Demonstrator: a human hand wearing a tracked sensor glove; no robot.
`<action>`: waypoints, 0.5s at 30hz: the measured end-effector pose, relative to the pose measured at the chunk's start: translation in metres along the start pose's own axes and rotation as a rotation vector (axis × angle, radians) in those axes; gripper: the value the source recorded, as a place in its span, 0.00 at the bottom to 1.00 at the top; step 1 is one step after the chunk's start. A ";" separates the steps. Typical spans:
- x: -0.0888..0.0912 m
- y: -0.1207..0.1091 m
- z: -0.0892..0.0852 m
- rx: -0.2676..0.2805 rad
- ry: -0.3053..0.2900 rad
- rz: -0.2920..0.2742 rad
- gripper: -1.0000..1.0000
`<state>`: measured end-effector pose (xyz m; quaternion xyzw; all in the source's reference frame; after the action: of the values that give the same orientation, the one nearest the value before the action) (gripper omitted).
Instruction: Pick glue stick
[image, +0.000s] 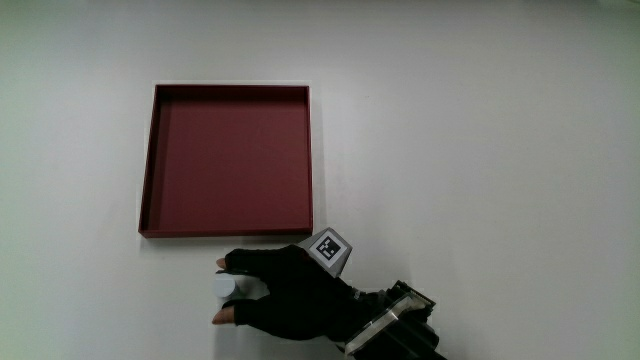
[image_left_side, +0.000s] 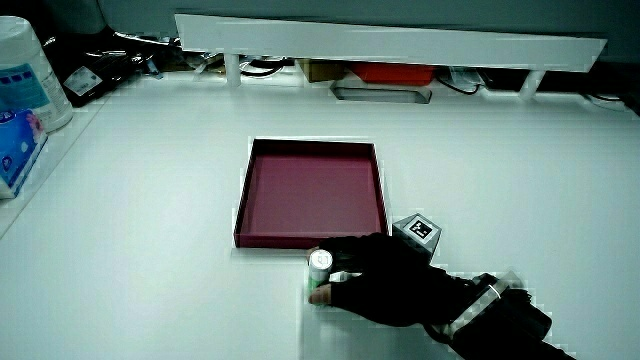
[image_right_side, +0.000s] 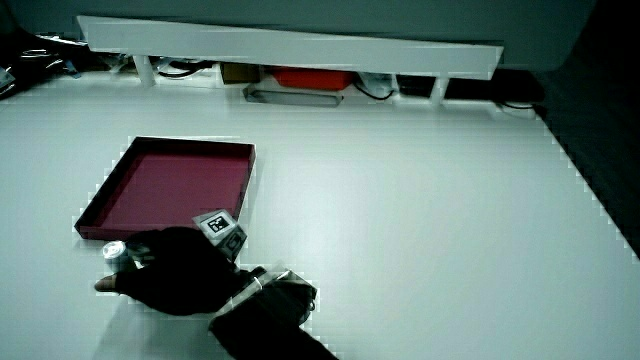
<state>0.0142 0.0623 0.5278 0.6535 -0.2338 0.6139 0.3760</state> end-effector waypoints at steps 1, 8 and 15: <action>-0.001 0.000 -0.001 -0.001 -0.009 -0.026 0.81; 0.002 -0.001 -0.004 0.026 0.032 0.037 0.91; -0.001 -0.002 -0.003 0.032 0.056 0.048 1.00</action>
<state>0.0139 0.0656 0.5266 0.6361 -0.2291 0.6444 0.3572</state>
